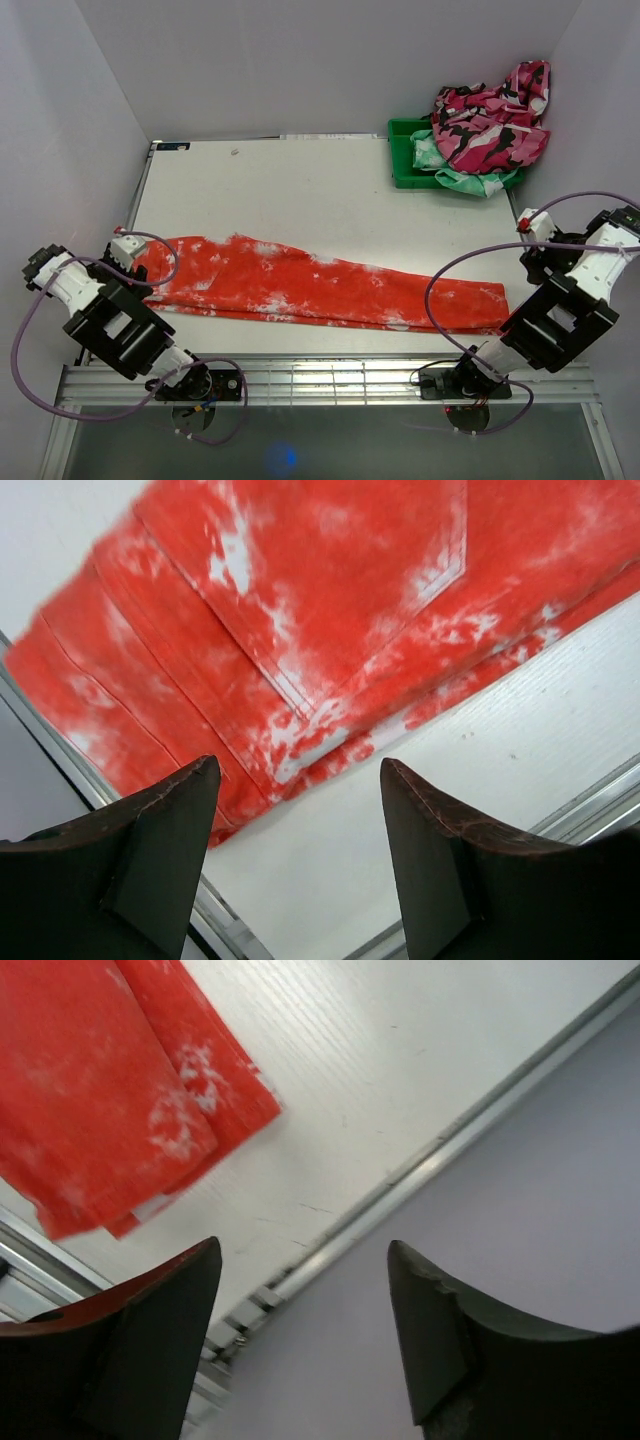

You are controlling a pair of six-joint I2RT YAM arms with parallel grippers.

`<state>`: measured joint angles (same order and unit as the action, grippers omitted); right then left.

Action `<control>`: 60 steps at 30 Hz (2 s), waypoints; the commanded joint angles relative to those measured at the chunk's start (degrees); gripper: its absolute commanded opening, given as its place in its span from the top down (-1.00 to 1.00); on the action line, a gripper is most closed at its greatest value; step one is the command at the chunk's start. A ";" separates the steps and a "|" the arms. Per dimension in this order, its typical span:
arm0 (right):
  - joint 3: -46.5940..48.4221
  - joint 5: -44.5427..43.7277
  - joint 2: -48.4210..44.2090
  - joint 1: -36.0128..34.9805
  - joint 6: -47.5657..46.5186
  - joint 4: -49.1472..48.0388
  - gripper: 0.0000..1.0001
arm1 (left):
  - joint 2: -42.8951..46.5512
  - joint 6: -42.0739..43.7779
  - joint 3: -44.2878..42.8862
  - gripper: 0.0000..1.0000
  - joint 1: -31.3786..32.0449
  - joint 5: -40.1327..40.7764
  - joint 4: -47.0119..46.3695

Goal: Fold and stack the trousers
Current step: Fold the trousers

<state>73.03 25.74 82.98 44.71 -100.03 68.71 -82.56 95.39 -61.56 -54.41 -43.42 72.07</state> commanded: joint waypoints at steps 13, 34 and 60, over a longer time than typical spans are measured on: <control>-15.55 0.02 6.93 -1.12 52.91 -19.04 -0.08 | 17.09 -7.14 7.59 -0.57 12.31 -9.58 2.55; -7.21 16.70 6.15 -1.11 48.18 -5.26 0.84 | 14.98 -14.62 6.71 -0.57 13.98 -9.14 -2.64; -20.56 -2.71 1.83 1.79 36.13 -15.37 -0.20 | 14.01 -18.05 8.21 -0.57 15.21 -9.23 -5.63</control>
<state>52.40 23.53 86.17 46.39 -63.48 51.27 -69.12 78.35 -53.71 -39.51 -50.24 66.94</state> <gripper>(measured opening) 0.612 0.782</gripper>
